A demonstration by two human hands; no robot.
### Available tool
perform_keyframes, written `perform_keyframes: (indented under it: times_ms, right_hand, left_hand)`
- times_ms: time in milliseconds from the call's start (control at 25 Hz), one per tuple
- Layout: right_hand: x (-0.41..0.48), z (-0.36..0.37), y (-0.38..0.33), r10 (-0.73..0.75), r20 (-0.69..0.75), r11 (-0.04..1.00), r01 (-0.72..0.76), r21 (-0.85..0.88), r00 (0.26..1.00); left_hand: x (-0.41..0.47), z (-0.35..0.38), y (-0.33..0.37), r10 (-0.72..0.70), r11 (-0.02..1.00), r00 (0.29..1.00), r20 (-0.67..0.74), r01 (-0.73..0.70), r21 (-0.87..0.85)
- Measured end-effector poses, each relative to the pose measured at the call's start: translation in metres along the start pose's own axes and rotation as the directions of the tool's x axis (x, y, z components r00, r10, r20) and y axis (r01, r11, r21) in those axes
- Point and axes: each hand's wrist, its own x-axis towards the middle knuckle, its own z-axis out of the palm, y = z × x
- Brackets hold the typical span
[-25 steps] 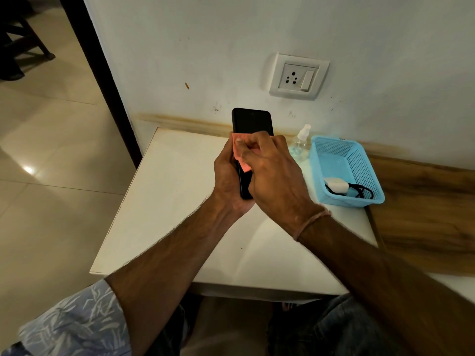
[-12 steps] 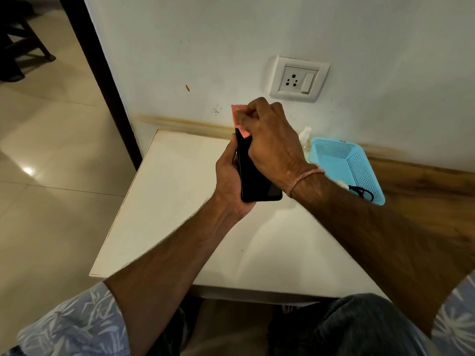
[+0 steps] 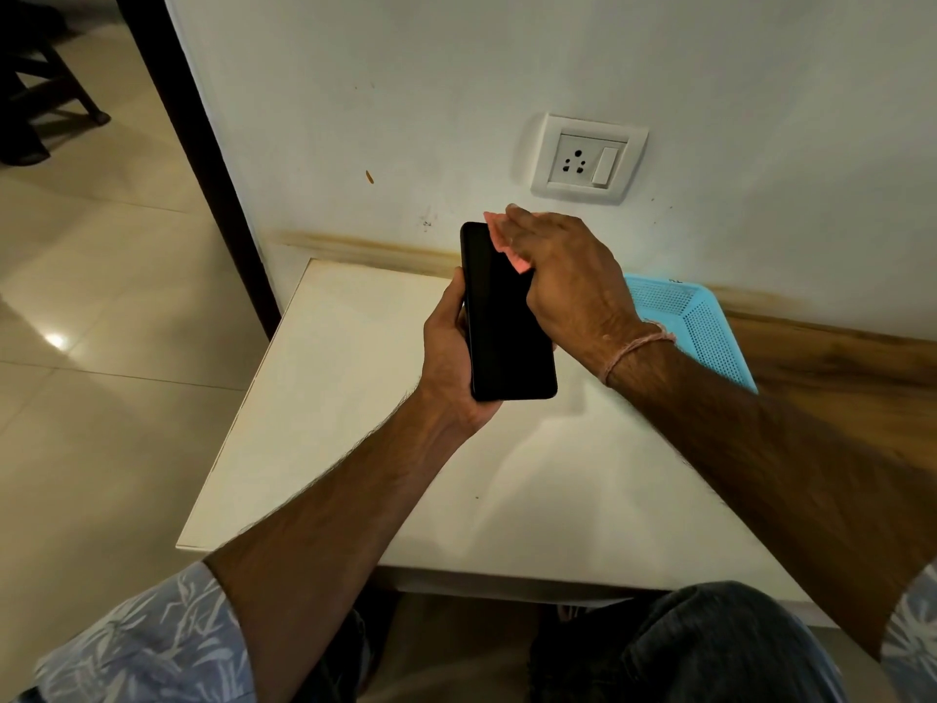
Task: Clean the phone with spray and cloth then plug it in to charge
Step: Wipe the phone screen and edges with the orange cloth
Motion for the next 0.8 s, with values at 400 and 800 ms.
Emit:
perform_keyframes:
  times_ms: [400,800]
  right_hand:
    - [0.0005,0.0011,0.0002,0.048,0.011,0.999,-0.048,0.013,0.999]
    - [-0.0035,-0.0021,0.0044,0.127,-0.033,0.989,-0.124,0.075,0.991]
  left_hand:
    - [-0.0005,0.0017,0.0002,0.004,0.999,0.999,-0.041,-0.002,0.036]
    - [0.0028,-0.0035,0.0008,-0.024,0.998,0.998,0.05,0.027,-0.064]
